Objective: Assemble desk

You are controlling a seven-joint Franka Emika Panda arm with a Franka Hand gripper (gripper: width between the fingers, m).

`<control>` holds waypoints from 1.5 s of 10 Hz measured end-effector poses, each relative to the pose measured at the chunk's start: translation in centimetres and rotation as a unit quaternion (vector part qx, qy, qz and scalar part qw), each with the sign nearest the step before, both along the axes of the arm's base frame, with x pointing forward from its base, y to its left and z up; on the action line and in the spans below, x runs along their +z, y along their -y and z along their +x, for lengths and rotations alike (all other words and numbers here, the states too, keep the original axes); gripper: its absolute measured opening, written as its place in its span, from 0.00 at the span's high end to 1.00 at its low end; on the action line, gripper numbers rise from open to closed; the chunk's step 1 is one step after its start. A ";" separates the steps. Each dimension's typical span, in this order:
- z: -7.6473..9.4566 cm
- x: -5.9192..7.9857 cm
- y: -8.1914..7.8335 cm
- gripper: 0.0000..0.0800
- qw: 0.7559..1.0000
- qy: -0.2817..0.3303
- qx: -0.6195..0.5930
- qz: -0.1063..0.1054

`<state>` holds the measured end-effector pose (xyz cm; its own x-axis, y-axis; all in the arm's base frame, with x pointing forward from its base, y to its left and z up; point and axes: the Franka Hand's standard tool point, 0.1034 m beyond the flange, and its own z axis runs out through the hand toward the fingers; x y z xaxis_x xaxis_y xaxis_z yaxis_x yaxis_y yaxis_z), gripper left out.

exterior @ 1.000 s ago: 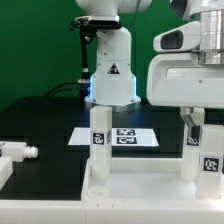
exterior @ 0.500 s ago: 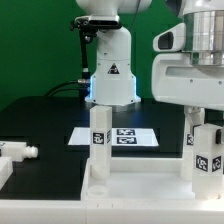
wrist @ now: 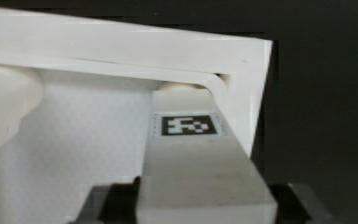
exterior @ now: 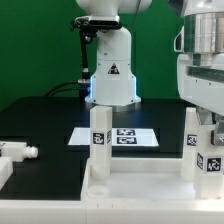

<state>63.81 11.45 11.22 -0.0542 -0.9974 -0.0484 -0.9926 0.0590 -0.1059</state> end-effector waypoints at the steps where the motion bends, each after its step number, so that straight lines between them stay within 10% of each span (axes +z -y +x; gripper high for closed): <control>1: 0.1 0.0 -0.1 0.64 0.996 -0.001 -0.091 0.022; 5: 0.5 0.0 0.3 0.64 0.981 0.015 -0.186 0.047; 7: 0.5 -0.1 0.2 0.31 0.982 0.015 -0.183 0.047; 9: 0.2 1.6 -0.4 0.21 0.986 0.024 -0.155 0.053; 11: -0.2 3.7 0.4 0.19 0.989 0.026 -0.130 0.062; 15: -0.5 2.9 0.2 0.19 0.991 0.023 -0.118 0.056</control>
Offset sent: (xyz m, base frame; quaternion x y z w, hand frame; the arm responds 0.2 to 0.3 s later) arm 0.0037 -0.0019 0.0018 0.0305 -0.0056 0.2287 0.9730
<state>63.36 11.21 14.07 -0.2802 -0.9454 -0.1662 -0.9442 0.3026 -0.1296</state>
